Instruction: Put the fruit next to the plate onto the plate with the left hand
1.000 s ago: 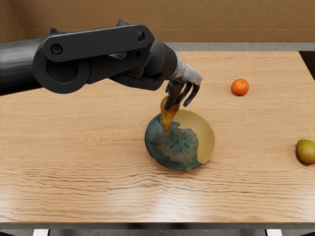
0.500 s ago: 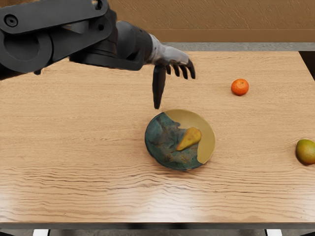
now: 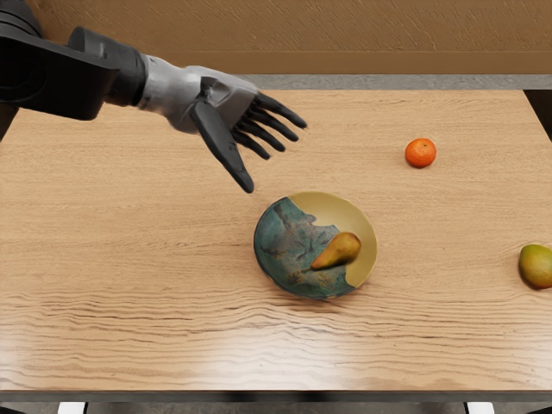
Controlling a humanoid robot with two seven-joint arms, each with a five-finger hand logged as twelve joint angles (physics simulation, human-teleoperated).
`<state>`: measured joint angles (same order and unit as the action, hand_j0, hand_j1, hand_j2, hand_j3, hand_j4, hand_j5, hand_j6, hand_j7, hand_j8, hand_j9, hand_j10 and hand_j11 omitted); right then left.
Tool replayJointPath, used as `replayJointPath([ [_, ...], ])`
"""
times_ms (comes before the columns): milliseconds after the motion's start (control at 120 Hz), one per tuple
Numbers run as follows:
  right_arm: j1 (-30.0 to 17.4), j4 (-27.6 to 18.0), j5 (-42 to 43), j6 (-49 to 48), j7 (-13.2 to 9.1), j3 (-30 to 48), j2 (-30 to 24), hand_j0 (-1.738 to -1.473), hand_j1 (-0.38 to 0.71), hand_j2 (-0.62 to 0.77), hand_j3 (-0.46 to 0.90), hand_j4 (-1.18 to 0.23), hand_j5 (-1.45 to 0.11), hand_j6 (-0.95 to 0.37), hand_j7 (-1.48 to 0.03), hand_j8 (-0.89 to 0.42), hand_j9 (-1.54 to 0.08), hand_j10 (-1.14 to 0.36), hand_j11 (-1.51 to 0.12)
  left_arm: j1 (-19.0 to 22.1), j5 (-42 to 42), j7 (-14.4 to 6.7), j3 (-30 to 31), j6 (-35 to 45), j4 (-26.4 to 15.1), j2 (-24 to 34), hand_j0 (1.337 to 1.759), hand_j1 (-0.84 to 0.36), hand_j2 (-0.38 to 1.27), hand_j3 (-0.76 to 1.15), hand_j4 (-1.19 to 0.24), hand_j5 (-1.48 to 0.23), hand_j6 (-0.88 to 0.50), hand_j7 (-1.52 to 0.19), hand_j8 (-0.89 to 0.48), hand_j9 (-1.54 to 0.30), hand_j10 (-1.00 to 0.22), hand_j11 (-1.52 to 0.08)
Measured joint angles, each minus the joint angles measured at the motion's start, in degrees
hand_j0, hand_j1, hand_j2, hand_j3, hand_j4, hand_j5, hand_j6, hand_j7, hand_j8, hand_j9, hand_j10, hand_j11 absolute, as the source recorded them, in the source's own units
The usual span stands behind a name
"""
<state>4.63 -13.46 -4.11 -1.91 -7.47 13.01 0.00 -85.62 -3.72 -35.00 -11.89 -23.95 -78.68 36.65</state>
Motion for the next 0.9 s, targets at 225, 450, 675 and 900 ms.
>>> replayJointPath([
  [225,0.03,-0.11,-0.02,0.03,0.00,0.07,0.00,-1.658,-0.32,-0.01,0.00,-0.03,-0.03,-0.03,-0.03,-0.03,-0.03,-0.03,-0.03,7.81,-9.83,0.00,-3.69,-0.24,-2.31,10.37,1.658,0.24,0.02,0.00,-0.09,-0.12,-0.09,-0.12,-0.09,-0.12,-0.09,-0.12],
  [450,0.04,-0.21,-0.02,0.02,-0.01,0.09,0.00,-1.658,-0.32,-0.01,0.00,-0.03,-0.03,-0.03,-0.03,-0.03,-0.03,-0.03,-0.03,12.75,-13.57,0.00,-4.91,-7.39,-2.32,18.53,1.658,0.31,0.01,0.00,-0.03,-0.04,-0.03,-0.04,-0.03,-0.04,-0.03,-0.04],
  [675,0.05,-0.24,-0.02,0.03,-0.01,0.09,0.00,-1.658,-0.32,-0.01,0.00,-0.03,-0.03,-0.03,-0.03,-0.03,-0.03,-0.03,-0.03,15.94,-13.54,0.00,-4.23,-10.67,-1.19,24.83,1.658,0.34,0.00,0.00,-0.01,-0.01,-0.01,-0.01,-0.01,-0.01,-0.01,-0.01],
  [900,0.06,-0.24,-0.02,0.01,0.00,0.09,0.00,-1.658,-0.32,-0.01,0.00,-0.03,-0.03,-0.03,-0.03,-0.03,-0.03,-0.03,-0.03,16.64,-13.32,0.00,-3.18,-11.06,0.05,27.42,1.658,0.34,0.00,0.00,0.00,0.00,0.00,0.00,0.00,0.00,0.00,0.00],
])
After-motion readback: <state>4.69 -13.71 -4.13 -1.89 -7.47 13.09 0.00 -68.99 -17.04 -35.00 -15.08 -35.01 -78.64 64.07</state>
